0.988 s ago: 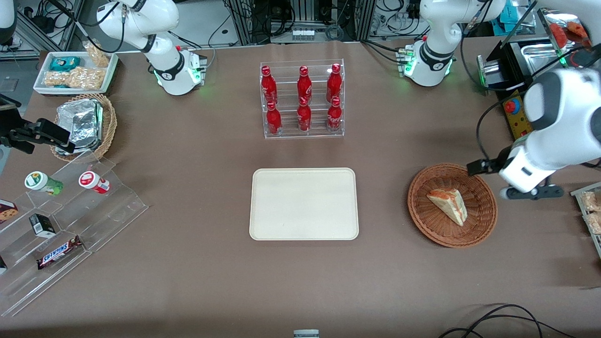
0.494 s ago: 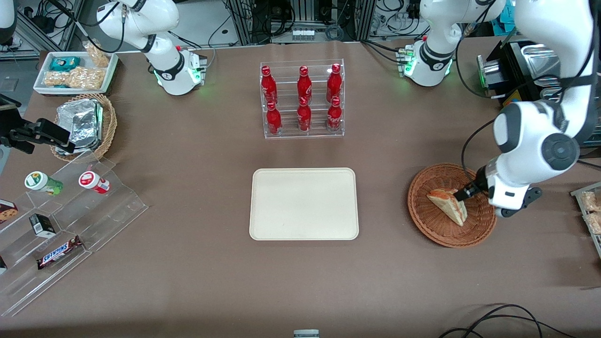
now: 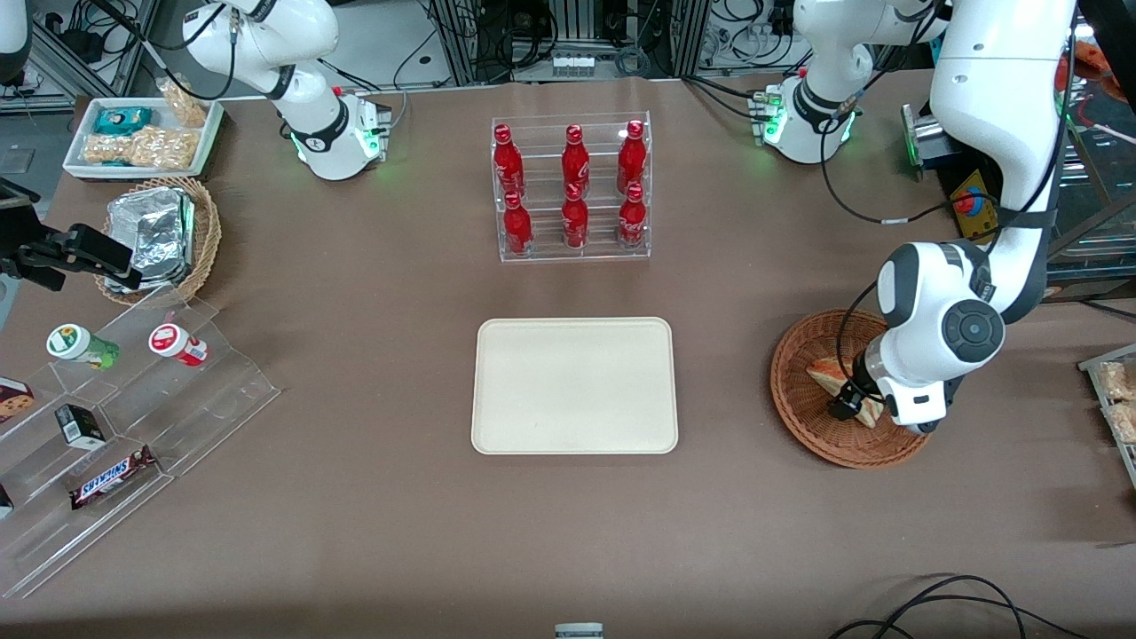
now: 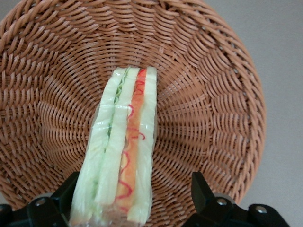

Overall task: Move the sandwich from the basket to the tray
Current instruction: 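Lower the open left gripper over the wrapped sandwich and close it, then lift the sandwich and carry it over the cream tray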

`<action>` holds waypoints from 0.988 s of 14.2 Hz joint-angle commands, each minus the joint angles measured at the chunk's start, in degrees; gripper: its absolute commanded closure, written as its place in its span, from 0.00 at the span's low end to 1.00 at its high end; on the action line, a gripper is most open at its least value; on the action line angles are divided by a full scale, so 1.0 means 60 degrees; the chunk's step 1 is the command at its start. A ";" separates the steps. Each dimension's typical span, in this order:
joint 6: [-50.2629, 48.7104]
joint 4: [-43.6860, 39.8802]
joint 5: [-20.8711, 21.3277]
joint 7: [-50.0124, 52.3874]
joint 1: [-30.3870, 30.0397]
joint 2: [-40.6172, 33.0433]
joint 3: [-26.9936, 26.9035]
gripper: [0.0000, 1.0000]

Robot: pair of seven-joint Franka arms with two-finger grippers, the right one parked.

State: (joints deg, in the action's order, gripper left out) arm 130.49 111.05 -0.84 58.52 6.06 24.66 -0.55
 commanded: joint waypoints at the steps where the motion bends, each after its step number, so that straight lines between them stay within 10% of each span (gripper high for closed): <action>1: -0.0244 -0.0184 0.0139 0.0266 0.0015 0.0064 -0.0026 0.31; 2: -0.0432 -0.0169 0.0154 0.0194 -0.0014 -0.0008 -0.0026 0.79; 3: -0.0869 -0.0241 0.0154 -0.0053 -0.0043 -0.0053 -0.0041 0.94; 14: -0.4068 -0.2322 -0.0284 -0.0905 0.0907 -0.0435 0.0631 0.93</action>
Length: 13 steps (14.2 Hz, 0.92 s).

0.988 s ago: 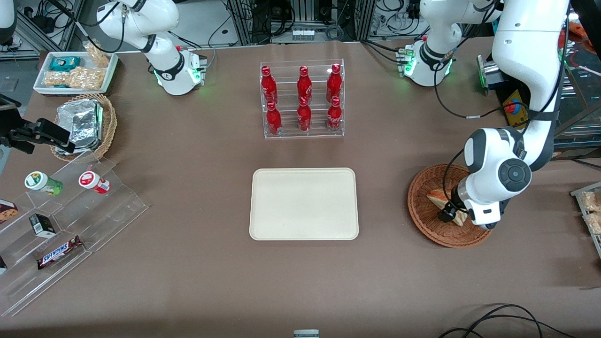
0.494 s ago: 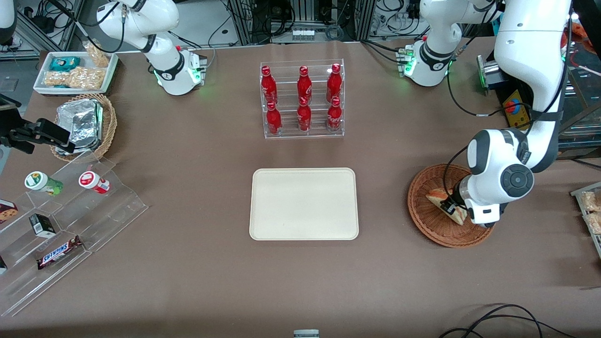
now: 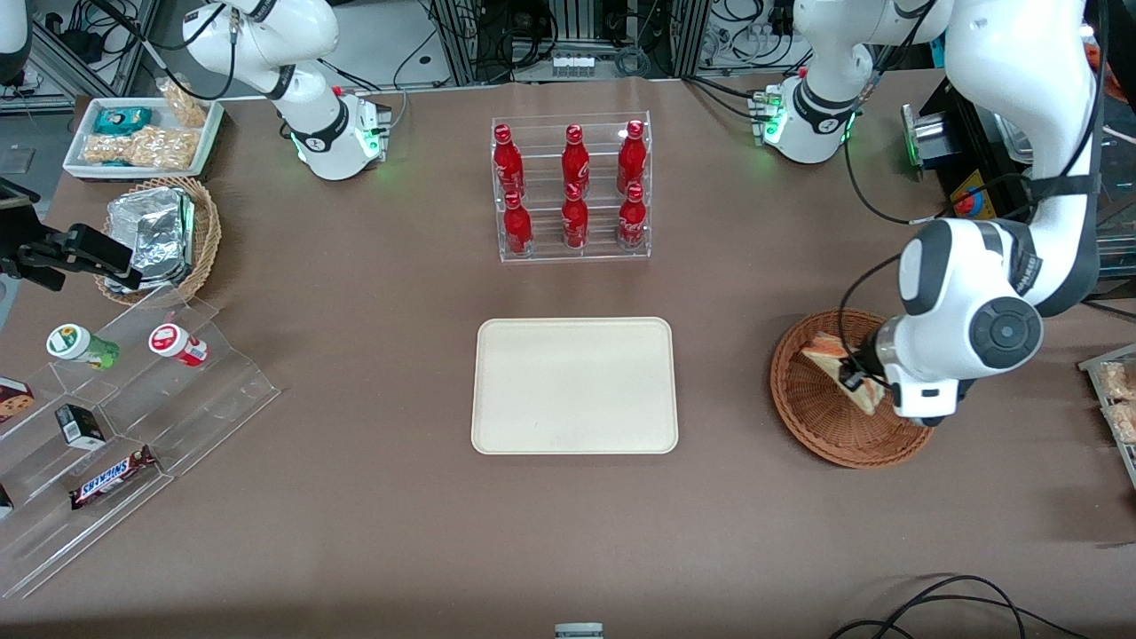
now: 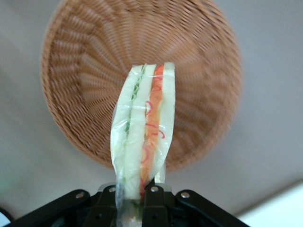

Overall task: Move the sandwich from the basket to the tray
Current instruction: 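Lift the sandwich and carry it over the cream tray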

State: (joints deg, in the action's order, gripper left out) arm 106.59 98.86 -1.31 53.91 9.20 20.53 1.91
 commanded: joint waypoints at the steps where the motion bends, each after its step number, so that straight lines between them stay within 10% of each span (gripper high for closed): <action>1: 0.0351 -0.0566 -0.0120 -0.0384 0.0588 0.0487 0.0673 0.93; 13: 0.2055 -0.5181 0.1008 -0.0738 0.4162 0.4852 0.0897 0.89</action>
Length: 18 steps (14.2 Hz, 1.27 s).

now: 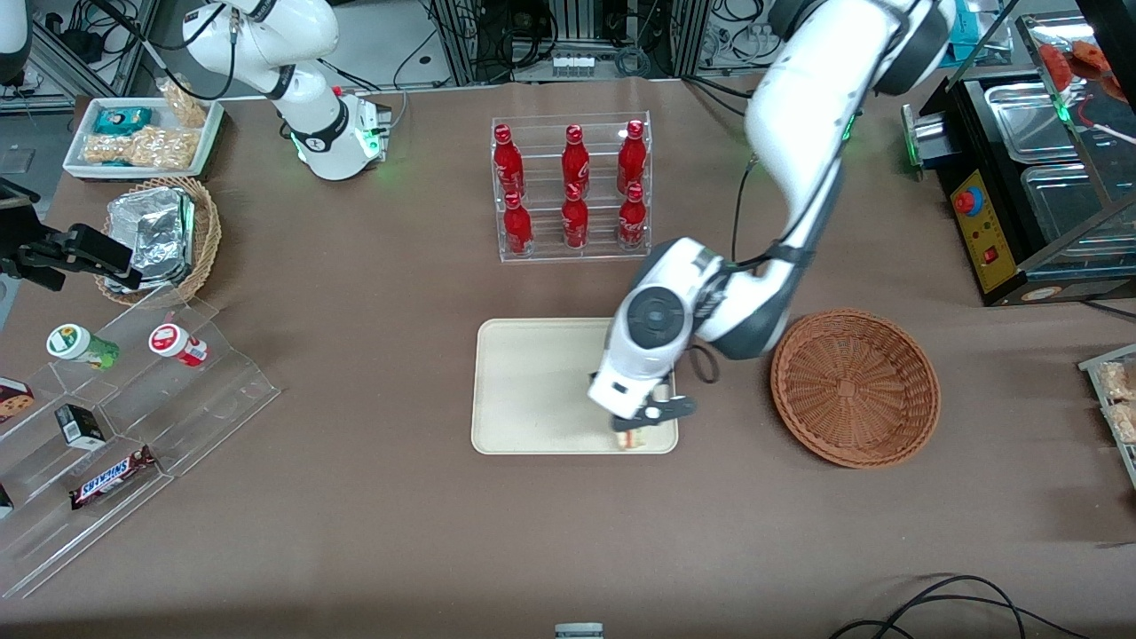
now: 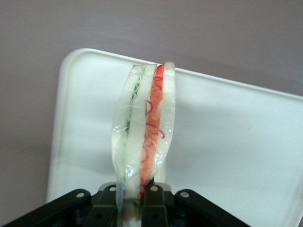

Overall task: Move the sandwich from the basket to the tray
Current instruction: 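Lower the sandwich onto the tray and open the left gripper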

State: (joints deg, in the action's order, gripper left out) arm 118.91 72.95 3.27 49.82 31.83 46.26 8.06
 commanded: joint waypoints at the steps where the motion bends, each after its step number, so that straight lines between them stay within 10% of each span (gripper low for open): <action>1: 0.0015 -0.0980 0.0260 -0.0129 0.0524 0.0697 -0.0142 0.89; 6: 0.0191 -0.1011 0.0539 -0.0218 0.0803 0.0831 -0.0098 0.80; 9: 0.0177 -0.0996 0.0465 0.0322 0.0803 0.0773 -0.0098 0.00; 18: -0.2588 -0.0543 0.0582 -0.0099 -0.0163 -0.1816 -0.0142 0.00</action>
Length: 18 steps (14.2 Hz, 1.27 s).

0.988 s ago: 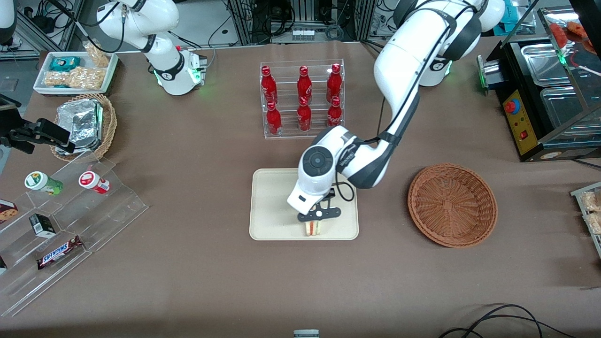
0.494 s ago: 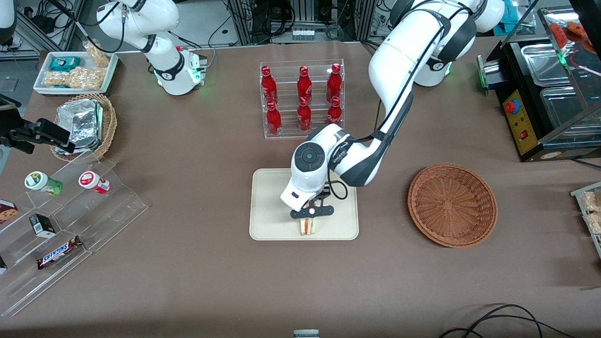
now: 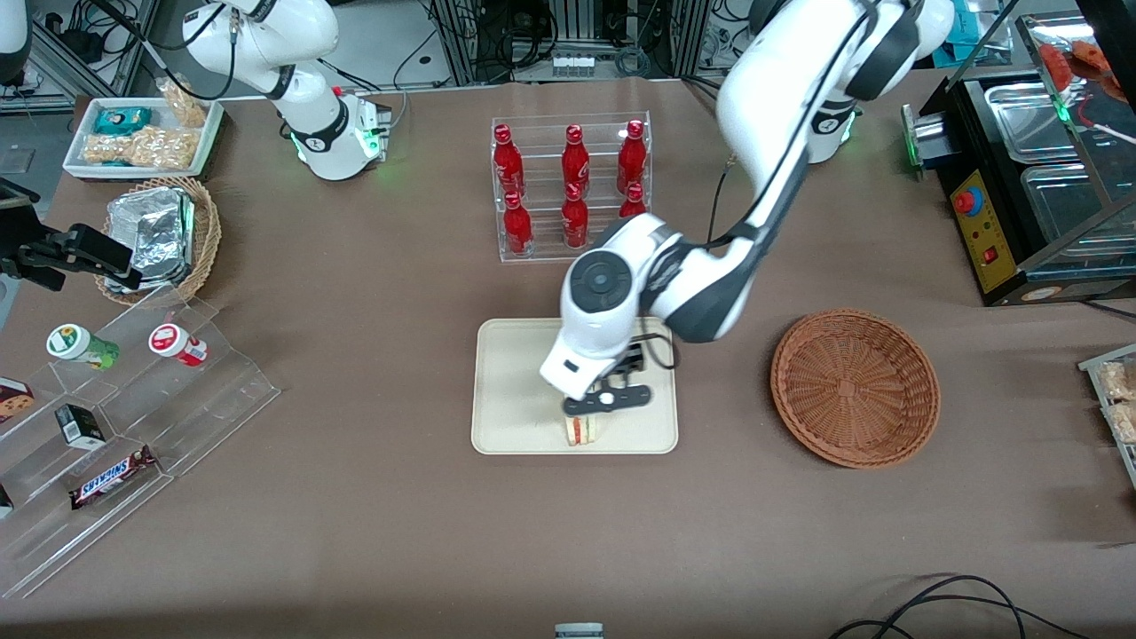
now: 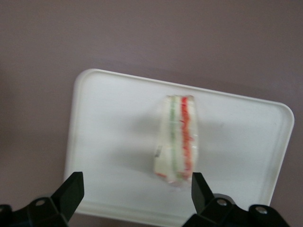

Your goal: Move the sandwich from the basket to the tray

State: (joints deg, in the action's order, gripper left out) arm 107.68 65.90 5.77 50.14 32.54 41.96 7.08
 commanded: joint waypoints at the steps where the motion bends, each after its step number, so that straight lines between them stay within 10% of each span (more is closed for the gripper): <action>1: -0.1039 0.1067 0.0109 -0.0240 -0.0397 -0.1539 -0.0009 0.00; 18: -0.1758 0.6888 -0.0168 -0.4233 -0.5142 -0.7167 0.0297 0.00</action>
State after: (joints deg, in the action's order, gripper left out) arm 98.47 104.63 5.66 31.62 5.38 2.95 6.76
